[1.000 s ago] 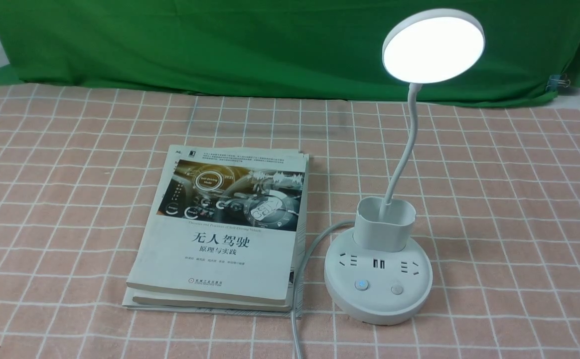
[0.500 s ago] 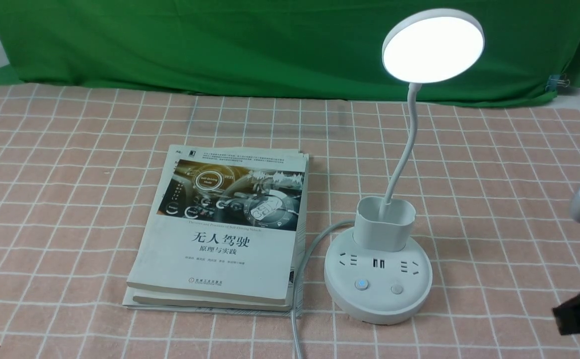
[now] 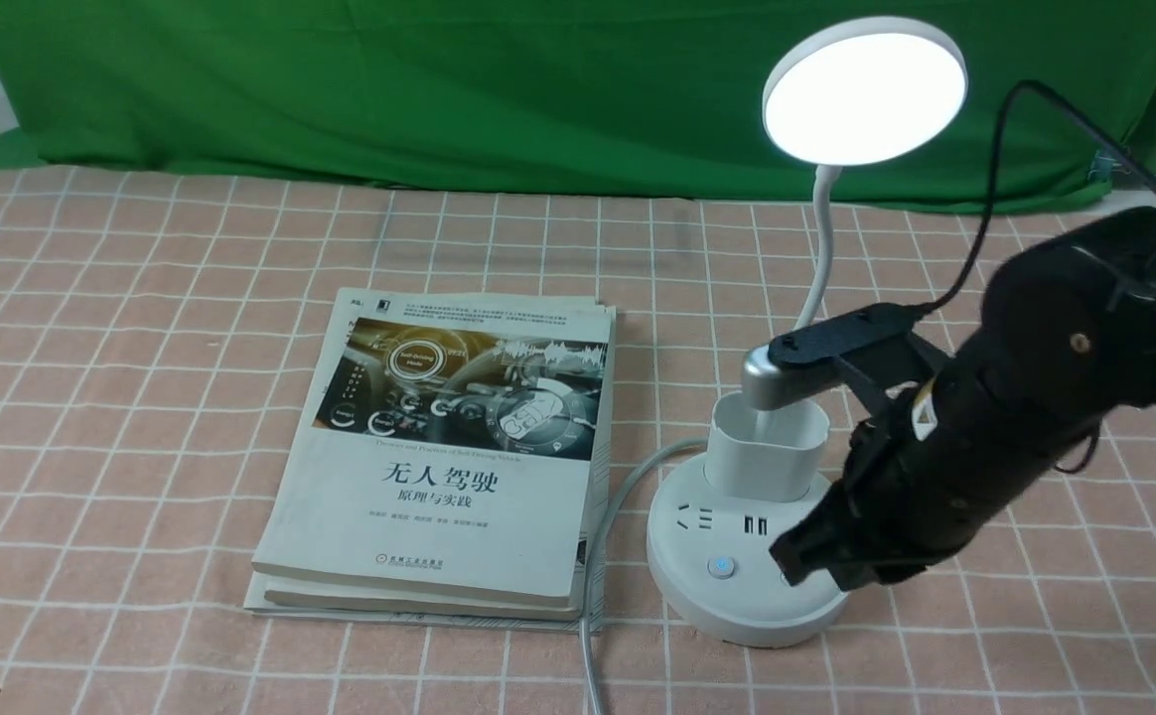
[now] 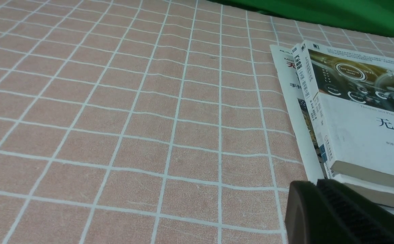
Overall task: Turn off the table lamp on the pink coffee tablecloth by hand.
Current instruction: 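Press the power button on the lamp base to turn the lamp off with the right gripper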
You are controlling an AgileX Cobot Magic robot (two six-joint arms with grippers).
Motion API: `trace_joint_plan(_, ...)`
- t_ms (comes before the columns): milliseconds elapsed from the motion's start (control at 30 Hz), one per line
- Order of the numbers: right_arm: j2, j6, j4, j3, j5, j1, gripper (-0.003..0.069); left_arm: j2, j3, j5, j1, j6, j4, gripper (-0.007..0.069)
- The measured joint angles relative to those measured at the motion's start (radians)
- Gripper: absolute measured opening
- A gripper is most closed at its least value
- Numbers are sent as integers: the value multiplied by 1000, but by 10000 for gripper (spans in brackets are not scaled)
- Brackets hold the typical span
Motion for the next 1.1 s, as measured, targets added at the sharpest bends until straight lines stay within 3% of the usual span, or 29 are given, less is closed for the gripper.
trace_joint_plan(667,223,-20,15,-125,-5,-12,40,0,0,0,0,0,0,6)
trace_joint_plan(1100,145,-27,16,-121,-7,-12,40,0,0,0,0,0,0,6)
